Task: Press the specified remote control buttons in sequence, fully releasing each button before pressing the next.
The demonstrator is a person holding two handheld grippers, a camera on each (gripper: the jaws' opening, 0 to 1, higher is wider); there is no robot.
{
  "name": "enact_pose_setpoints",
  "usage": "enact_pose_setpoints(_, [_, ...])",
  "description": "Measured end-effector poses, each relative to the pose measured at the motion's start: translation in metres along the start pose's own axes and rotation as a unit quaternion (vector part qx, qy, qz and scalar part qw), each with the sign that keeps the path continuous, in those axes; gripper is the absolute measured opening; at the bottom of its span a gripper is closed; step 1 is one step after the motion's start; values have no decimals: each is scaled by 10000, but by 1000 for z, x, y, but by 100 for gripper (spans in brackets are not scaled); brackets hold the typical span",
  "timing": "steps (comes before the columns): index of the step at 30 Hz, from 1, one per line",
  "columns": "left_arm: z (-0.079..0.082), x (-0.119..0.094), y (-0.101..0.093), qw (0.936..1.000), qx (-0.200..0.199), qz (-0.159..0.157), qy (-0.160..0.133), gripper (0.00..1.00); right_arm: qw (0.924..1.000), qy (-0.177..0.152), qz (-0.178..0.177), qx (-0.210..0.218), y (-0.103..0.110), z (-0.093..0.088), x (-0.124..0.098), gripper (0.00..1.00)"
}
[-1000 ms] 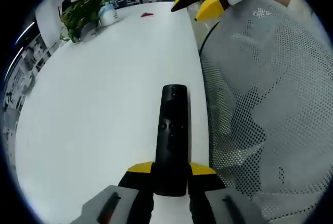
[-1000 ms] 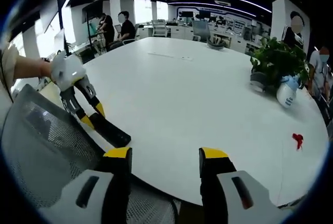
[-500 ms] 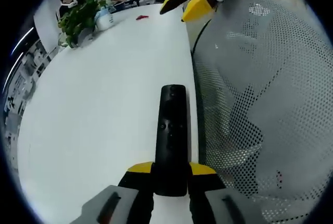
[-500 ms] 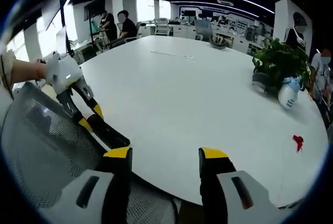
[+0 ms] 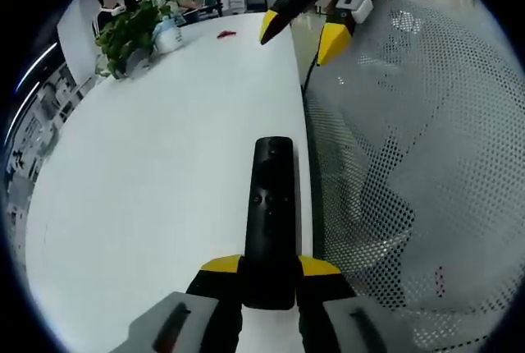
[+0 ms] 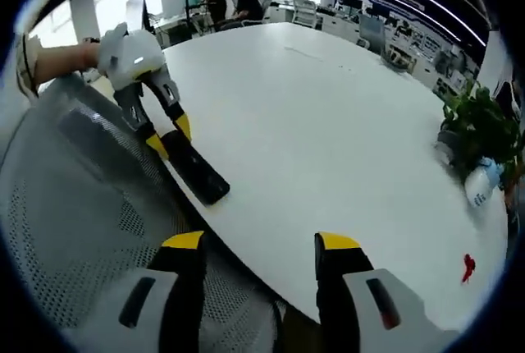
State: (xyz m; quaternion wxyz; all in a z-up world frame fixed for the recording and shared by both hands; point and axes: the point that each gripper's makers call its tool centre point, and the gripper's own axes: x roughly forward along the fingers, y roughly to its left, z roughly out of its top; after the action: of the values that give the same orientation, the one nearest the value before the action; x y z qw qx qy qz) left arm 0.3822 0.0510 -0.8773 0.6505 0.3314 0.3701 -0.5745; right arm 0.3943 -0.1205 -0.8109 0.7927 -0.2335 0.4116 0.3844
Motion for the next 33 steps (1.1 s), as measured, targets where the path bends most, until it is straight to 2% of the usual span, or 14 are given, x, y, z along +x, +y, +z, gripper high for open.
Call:
enact_pose_setpoints(4, [0, 0, 0, 10000, -17, -34, -57, 24, 9991, 202, 144, -356, 2, 3, 8, 52])
enact_pose_setpoints(9, [0, 0, 0, 10000, -14, -47, -82, 24, 9973, 367, 339, -531, 9, 8, 17, 48])
enact_pose_setpoints(23, [-1, 0, 0, 9999, -31, -62, -98, 24, 9908, 449, 753, -1028, 30, 38, 47, 36])
enact_pose_setpoints(33, [-1, 0, 0, 9999, -54, -77, -120, 24, 9862, 631, 998, -1159, 40, 36, 61, 25])
